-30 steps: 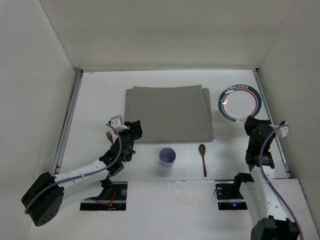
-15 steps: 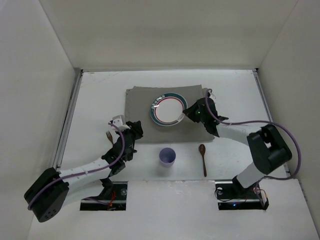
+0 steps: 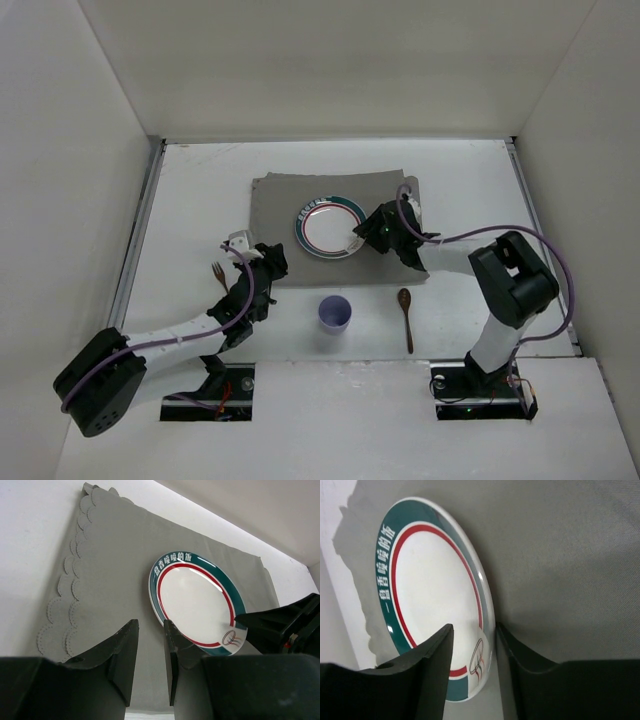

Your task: Set the dinner table for one person

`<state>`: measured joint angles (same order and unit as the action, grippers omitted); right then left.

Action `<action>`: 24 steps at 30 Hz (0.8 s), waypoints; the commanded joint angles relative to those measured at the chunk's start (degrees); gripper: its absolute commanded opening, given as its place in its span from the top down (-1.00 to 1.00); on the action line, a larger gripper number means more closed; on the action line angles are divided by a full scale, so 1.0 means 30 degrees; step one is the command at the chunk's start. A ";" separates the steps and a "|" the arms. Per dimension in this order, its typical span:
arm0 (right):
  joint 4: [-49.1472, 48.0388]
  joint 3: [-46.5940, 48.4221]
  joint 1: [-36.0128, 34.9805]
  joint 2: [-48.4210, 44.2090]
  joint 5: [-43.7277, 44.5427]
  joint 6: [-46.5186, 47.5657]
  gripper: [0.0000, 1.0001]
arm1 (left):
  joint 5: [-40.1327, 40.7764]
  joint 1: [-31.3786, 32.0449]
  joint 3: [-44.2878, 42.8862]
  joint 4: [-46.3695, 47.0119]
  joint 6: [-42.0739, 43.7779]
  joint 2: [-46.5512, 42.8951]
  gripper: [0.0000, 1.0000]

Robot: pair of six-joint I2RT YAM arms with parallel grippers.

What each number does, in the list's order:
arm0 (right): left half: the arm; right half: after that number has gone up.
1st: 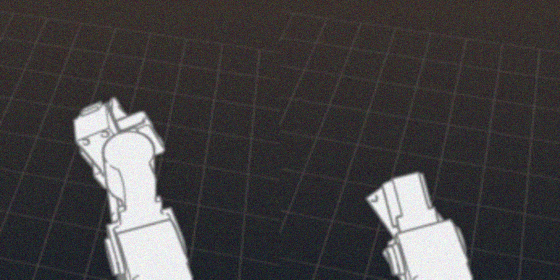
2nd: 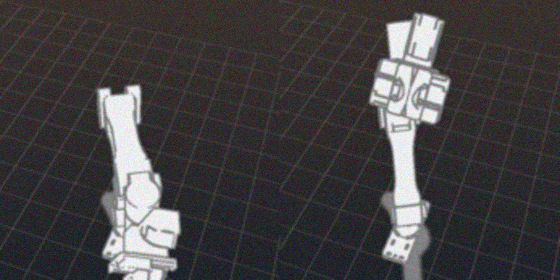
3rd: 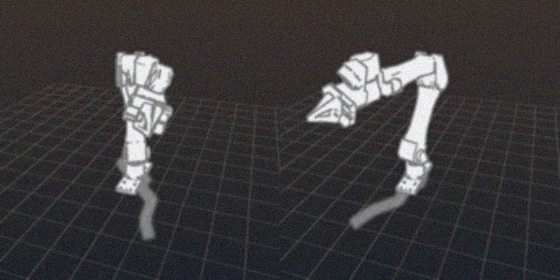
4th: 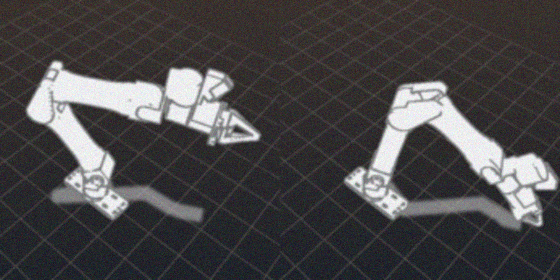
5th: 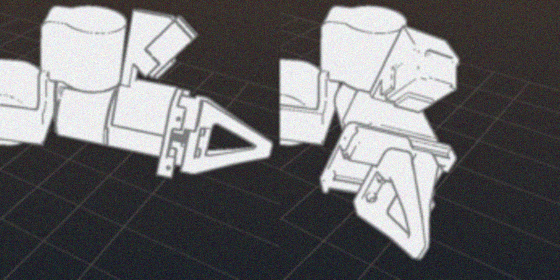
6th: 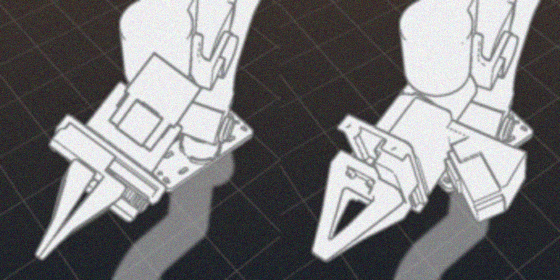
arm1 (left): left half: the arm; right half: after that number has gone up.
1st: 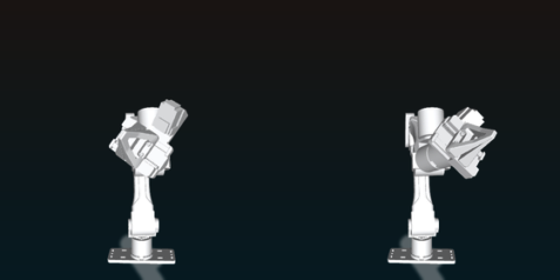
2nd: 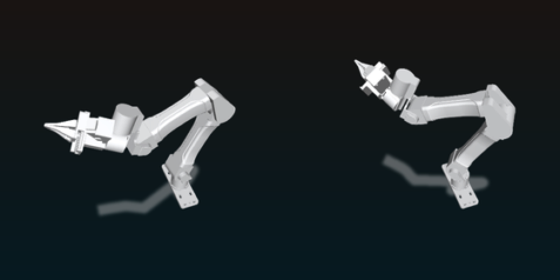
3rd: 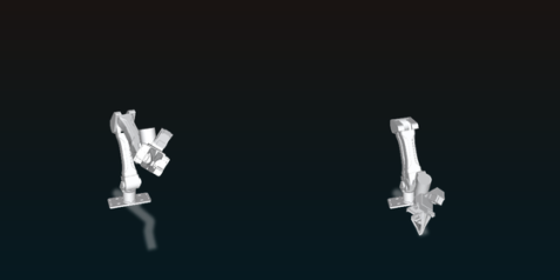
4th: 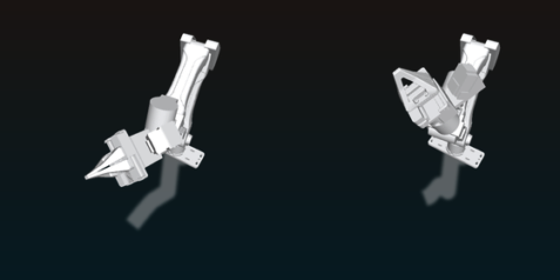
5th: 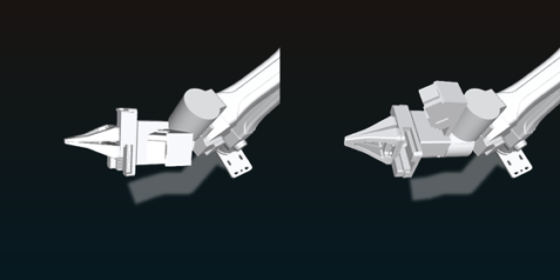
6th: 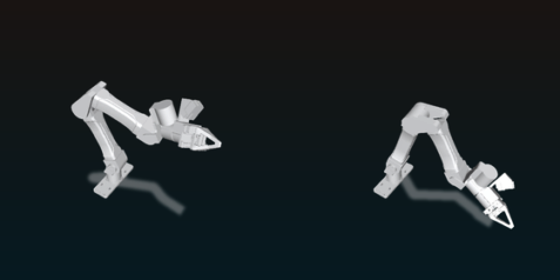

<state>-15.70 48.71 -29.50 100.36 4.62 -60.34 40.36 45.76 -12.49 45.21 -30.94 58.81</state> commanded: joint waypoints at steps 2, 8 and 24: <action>-0.0333 -0.0208 -0.0260 -0.1600 0.1210 0.0539 -0.09 | 0.0024 -0.0092 -0.0113 0.1394 -0.0205 -0.0032 0.50; 0.2183 -0.1351 -0.0639 -0.5759 0.3466 0.2910 -0.28 | -0.0151 -0.0004 -0.0143 0.1365 -0.0351 0.0144 0.50; 1.3465 0.1017 -1.0831 -1.2274 0.4493 1.2053 -0.20 | -0.1060 0.0024 -0.0612 0.1160 -0.0644 0.1257 0.48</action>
<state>17.72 48.21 -57.93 62.78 16.80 -30.65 37.45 45.74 -12.60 45.63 -32.05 62.59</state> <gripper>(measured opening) 0.559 0.259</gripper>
